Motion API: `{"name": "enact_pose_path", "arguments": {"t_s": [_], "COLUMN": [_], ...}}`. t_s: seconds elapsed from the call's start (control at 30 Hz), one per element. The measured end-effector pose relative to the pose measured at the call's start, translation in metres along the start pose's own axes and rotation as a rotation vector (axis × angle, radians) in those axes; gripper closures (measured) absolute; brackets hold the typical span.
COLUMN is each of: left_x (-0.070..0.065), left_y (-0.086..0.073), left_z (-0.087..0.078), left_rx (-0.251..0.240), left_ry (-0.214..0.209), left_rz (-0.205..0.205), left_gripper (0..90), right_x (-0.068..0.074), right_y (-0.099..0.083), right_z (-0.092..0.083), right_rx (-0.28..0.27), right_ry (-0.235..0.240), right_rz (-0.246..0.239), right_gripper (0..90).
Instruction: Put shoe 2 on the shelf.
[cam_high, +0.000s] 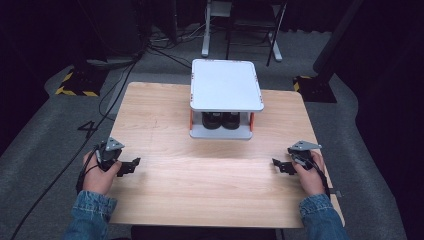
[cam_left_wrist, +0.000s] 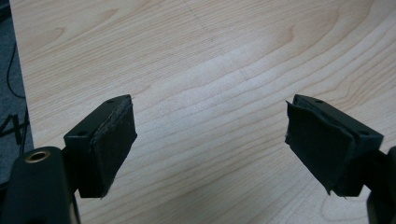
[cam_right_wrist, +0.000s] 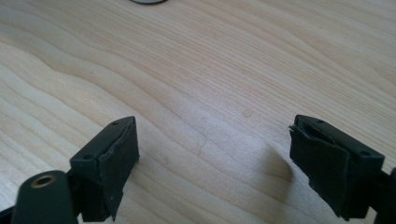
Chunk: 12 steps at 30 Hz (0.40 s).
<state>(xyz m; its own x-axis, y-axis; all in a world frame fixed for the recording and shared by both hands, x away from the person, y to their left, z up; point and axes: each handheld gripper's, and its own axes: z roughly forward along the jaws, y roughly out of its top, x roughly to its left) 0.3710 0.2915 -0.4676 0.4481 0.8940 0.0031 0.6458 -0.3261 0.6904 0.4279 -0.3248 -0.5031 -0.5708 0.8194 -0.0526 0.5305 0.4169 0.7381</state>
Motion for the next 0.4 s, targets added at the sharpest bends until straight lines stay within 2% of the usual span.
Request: {"name": "enact_pose_path", "arguments": {"t_s": [0.13, 0.17, 0.3, 0.4], "left_x": [-0.0005, -0.0004, -0.0013, -0.0016], "left_y": [0.0006, 0.0006, 0.0005, 0.0008], "left_z": [-0.0005, -0.0004, -0.0008, -0.0011], "left_rx": [-0.015, -0.014, -0.007, -0.011], "left_ry": [0.002, 0.001, -0.004, -0.029], "left_rz": [-0.004, -0.002, -0.003, -0.025], "left_gripper": [16.3, 16.2, 16.2, 16.2], "right_x": [0.0020, 0.0027, 0.0035, 0.0035], "right_y": [0.0004, 0.0001, 0.0002, 0.0004], "right_z": [0.0021, 0.0019, 0.0024, 0.0029], "right_rx": [0.001, 0.005, 0.012, 0.020], "right_ry": [0.038, 0.035, 0.014, 0.001], "right_rz": [0.011, 0.030, 0.047, 0.057], "right_gripper": [15.0, 14.7, 11.4, 8.5]}}
